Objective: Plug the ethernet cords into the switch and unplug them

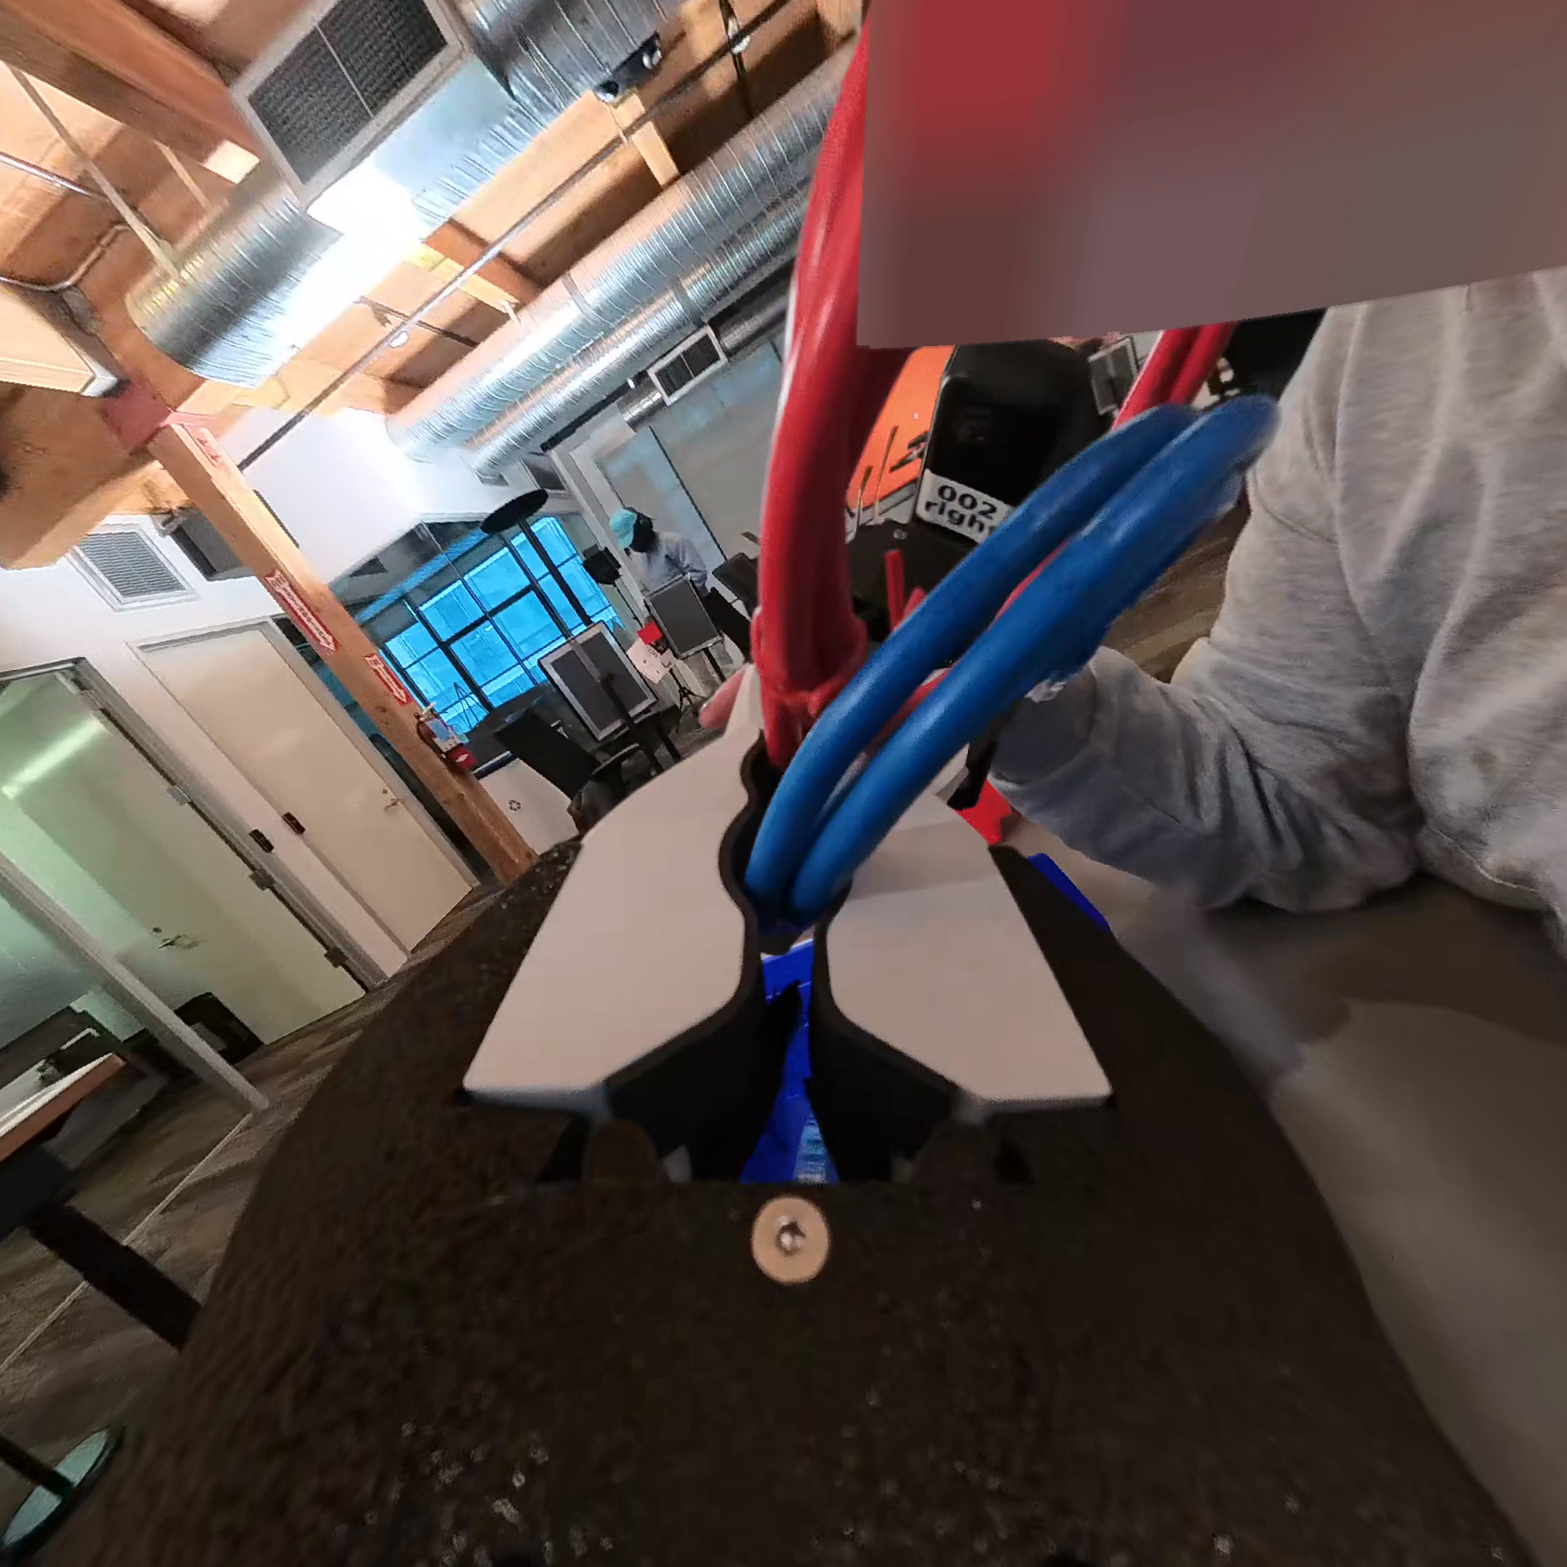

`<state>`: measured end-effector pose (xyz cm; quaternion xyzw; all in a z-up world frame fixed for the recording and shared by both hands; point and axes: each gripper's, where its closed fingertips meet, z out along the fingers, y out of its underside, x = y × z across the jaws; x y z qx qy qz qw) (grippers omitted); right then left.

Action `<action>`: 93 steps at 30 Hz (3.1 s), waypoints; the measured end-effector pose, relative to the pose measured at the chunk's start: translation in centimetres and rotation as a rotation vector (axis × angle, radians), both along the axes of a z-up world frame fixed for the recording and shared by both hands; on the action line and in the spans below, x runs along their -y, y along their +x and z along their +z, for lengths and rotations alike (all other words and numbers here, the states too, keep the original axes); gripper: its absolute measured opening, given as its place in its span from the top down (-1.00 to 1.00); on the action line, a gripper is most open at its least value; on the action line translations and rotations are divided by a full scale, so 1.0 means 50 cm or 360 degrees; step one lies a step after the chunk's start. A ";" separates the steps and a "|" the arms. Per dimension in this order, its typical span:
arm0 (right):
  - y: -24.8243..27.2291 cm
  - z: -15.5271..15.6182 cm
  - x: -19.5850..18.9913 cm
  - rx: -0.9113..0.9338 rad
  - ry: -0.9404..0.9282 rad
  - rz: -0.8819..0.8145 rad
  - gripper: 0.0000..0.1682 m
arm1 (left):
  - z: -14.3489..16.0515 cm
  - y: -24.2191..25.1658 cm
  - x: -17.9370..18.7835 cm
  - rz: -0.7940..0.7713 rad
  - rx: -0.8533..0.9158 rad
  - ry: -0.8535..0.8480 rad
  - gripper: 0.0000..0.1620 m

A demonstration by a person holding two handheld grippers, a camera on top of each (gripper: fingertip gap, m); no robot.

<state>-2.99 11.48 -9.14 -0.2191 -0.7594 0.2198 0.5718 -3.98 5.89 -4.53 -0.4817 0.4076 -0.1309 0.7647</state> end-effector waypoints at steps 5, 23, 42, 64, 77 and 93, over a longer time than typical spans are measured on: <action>-0.001 0.007 0.027 -0.0059 -0.0009 0.0113 0.74 | 0.001 0.010 0.006 -0.0091 0.0026 0.0006 0.94; -0.014 0.050 0.056 -0.0194 -0.0464 0.0396 0.78 | -0.034 0.025 -0.066 -0.0158 0.0220 -0.0105 0.13; -0.004 -0.006 0.030 0.0120 -0.0294 -0.0018 0.55 | -0.015 0.024 -0.007 -0.0362 0.0159 0.0152 0.75; -0.011 -0.011 0.036 0.0035 0.0256 -0.0164 0.82 | -0.028 0.065 -0.009 -0.0362 -0.0032 0.0077 0.73; 0.042 -0.017 0.083 0.0032 0.0678 0.0003 0.83 | -0.042 0.108 0.042 -0.0670 -0.0172 -0.0016 0.74; 0.062 0.026 0.052 -0.0091 0.0123 0.0062 0.84 | -0.003 0.135 0.002 -0.0478 -0.0005 0.0178 0.66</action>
